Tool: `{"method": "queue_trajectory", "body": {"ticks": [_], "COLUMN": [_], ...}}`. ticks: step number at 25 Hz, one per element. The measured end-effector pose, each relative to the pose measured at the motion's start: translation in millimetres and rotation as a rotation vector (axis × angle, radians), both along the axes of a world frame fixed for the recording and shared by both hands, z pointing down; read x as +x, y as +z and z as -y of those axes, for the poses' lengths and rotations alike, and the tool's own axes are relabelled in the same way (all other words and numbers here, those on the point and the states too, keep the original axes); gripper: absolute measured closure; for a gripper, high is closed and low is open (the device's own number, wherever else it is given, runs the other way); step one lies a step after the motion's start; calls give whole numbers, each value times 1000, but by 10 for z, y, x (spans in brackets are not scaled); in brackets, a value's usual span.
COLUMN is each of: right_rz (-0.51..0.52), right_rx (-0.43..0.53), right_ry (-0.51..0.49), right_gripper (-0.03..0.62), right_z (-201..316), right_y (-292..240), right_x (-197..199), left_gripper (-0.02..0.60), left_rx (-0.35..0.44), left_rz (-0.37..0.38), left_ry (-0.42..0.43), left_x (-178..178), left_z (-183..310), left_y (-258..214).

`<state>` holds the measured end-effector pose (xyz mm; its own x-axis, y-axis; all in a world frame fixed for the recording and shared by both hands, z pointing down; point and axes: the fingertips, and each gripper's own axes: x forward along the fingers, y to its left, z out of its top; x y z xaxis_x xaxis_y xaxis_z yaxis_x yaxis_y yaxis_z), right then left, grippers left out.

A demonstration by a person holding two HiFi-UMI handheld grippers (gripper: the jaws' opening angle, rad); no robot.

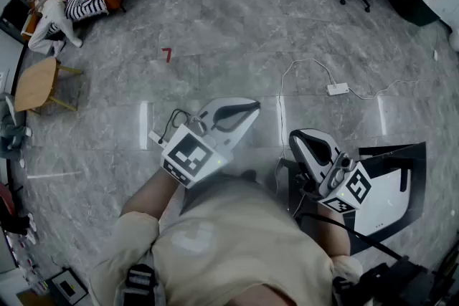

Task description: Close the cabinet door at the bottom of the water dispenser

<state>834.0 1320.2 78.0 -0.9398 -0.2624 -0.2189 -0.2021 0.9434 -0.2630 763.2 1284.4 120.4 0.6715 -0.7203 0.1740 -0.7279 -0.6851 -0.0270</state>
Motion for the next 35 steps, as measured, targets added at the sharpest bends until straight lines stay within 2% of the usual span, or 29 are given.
{"method": "queue_trajectory", "body": {"ticks": [4, 6, 10, 17, 23, 28, 35], "right_rz": [59, 63, 81, 114, 92, 63, 63], "right_rx": [-49, -70, -117, -142, -201, -194, -213], "right_ry": [-23, -35, -52, -84, -171, -266, -356], "right_gripper": [583, 583, 583, 583, 583, 583, 583], "right_z": [-73, -64, 56, 270, 346, 355, 494], "right_y": [-71, -42, -47, -151, -70, -44, -43], "right_x": [-524, -758, -1204, -2108, -2781, -3123, -3411], "left_gripper": [591, 591, 591, 591, 591, 591, 591], "left_rx": [-79, -90, -60, -49, -84, -85, -91], "left_rz": [-125, -158, -170, -192, -267, -267, -259], "left_ry": [-50, -79, -135, -151, -57, -156, -237], "left_x": [-544, -811, -1371, -2229, -2530, -2830, -3132], "left_z": [-35, -11, 88, 231, 170, 248, 354], "left_y": [57, 88, 57, -14, -14, 76, 90]}}
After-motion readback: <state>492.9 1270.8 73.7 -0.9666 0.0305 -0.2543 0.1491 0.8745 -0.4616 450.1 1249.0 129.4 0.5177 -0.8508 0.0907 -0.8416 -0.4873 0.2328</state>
